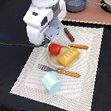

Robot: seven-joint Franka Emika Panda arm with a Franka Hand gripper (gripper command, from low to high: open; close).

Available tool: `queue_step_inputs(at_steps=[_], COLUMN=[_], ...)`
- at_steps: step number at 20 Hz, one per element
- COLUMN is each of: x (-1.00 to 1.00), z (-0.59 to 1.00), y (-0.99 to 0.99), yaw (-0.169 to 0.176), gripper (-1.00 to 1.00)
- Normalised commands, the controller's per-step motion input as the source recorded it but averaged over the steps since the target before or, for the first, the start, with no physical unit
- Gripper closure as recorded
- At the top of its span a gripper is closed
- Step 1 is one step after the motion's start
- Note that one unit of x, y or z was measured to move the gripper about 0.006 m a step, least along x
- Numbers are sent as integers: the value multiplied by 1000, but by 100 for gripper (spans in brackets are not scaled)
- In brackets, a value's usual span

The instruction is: Interact with the objects in diverse but meaningful ways.

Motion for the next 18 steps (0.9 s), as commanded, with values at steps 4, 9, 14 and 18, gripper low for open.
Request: queue_step_inputs(at_steps=[4, 9, 14, 18], x=[324, 359, 364, 277], z=[76, 322, 185, 0], y=[-272, -398, -433, -227], yaw=[92, 62, 34, 16], gripper=[-100, -100, -100, -100])
